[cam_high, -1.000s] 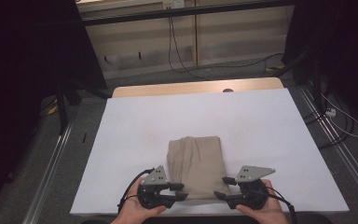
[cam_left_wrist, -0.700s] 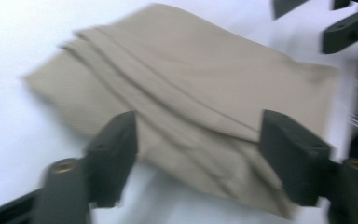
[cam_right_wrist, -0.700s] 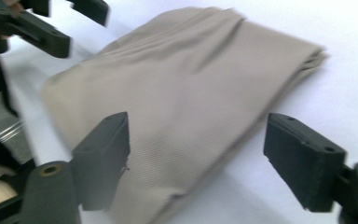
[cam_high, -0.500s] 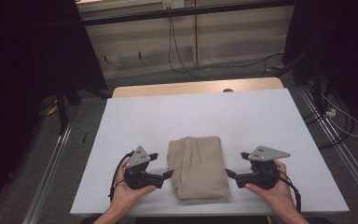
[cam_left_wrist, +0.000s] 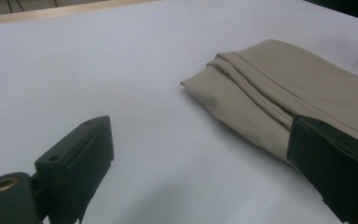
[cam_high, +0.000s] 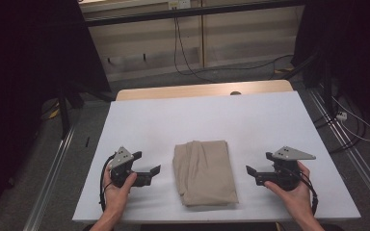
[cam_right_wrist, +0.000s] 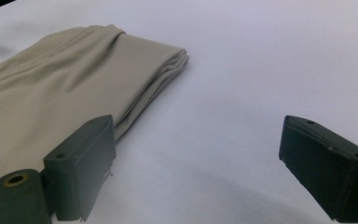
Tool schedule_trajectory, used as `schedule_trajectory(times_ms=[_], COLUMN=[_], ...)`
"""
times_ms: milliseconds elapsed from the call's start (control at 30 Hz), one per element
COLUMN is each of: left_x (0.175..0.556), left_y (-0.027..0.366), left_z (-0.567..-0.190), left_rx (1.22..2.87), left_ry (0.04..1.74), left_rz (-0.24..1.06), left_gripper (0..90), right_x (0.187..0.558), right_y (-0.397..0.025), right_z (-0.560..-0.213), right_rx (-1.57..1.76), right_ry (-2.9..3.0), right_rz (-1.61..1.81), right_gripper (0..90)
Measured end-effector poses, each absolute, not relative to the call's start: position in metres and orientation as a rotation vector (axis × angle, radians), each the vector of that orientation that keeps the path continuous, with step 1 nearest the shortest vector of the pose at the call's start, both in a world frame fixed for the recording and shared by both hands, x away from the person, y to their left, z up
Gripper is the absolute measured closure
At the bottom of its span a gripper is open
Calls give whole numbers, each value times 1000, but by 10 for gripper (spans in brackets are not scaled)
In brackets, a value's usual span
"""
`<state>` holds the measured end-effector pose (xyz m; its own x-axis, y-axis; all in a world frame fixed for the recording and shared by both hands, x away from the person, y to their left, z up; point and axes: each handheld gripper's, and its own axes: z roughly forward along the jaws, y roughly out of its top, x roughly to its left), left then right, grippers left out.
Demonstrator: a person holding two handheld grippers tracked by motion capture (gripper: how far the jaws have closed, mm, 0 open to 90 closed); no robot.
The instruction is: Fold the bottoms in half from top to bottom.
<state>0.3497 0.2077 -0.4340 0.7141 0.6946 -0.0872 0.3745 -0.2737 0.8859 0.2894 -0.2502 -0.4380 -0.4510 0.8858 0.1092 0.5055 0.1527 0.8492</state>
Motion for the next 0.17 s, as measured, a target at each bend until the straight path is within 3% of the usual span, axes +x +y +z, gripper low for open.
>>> schedule_trajectory(times_ms=[167], left_x=[349], left_y=[202], left_z=[-435], left_rx=[1911], left_ry=[810], left_rz=[361], left_gripper=[78], right_x=[291], right_y=[-249], right_z=[-439], right_rx=[1323], right_ry=[2029], right_rz=[1228], right_gripper=[113])
